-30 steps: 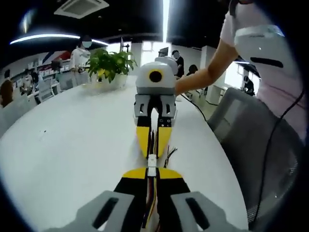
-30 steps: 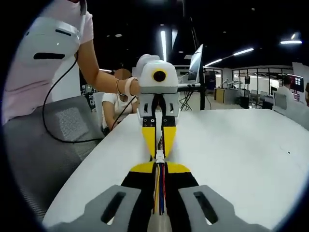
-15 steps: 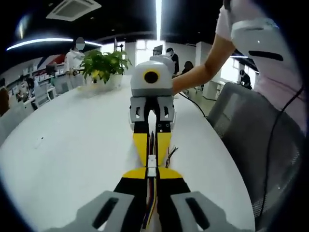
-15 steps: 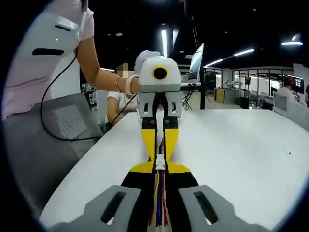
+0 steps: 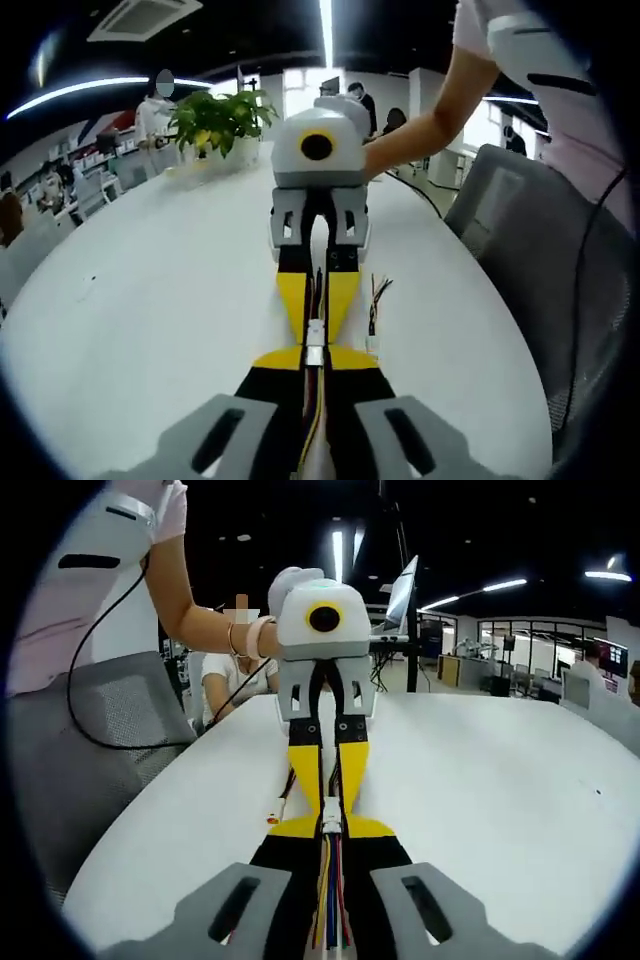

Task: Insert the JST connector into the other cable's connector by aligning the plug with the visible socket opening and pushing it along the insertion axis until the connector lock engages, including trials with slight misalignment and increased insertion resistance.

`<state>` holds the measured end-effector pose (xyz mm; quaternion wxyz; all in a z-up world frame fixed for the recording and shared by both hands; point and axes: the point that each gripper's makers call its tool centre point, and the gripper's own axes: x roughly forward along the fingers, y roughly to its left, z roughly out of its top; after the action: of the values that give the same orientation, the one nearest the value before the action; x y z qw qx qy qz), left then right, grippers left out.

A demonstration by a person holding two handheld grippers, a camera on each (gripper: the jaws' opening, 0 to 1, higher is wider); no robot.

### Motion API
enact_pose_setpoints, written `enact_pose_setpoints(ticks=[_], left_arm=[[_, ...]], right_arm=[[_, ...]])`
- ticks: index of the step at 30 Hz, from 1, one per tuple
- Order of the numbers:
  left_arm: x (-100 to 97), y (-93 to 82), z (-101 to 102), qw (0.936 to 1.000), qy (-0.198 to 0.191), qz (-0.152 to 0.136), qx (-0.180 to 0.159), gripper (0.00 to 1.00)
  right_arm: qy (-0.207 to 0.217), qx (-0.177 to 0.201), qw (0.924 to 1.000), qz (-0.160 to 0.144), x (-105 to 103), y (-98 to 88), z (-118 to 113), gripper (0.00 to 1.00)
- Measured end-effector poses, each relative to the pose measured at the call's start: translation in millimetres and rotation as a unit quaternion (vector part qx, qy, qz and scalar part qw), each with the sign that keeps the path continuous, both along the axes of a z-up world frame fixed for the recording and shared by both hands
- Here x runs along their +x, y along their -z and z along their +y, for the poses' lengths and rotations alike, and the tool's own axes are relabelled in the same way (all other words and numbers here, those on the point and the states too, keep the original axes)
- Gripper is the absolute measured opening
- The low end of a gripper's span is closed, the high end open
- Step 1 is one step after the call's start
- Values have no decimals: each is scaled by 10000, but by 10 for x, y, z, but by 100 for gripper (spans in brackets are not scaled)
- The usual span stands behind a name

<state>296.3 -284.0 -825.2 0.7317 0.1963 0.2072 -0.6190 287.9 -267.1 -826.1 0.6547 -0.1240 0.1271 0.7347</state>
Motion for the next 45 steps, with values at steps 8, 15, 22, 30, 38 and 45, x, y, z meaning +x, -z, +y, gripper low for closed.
enact_pose_setpoints(ticks=[8, 15, 22, 30, 38, 45], left_arm=[[12, 168, -1, 9991, 116, -75, 390, 0], [50, 202, 31, 9983, 88, -185, 539, 0], [39, 186, 25, 9984, 30, -172, 543, 7], [-22, 155, 143, 9972, -150, -228, 690, 10], [-114, 2, 199, 9974, -418, -256, 524, 15], [-180, -149, 252, 9962, -631, -430, 413, 16]], right_arm=[[87, -157, 9998, 90, 5, 176, 6, 4], [272, -50, 9991, 335, 41, 166, 12, 4], [488, -128, 9986, 147, 128, 190, 0, 21], [624, -133, 9979, 73, 122, 141, -48, 22], [712, 48, 9974, 28, 39, -65, -63, 19], [736, 100, 9972, -33, -75, -196, -85, 18]])
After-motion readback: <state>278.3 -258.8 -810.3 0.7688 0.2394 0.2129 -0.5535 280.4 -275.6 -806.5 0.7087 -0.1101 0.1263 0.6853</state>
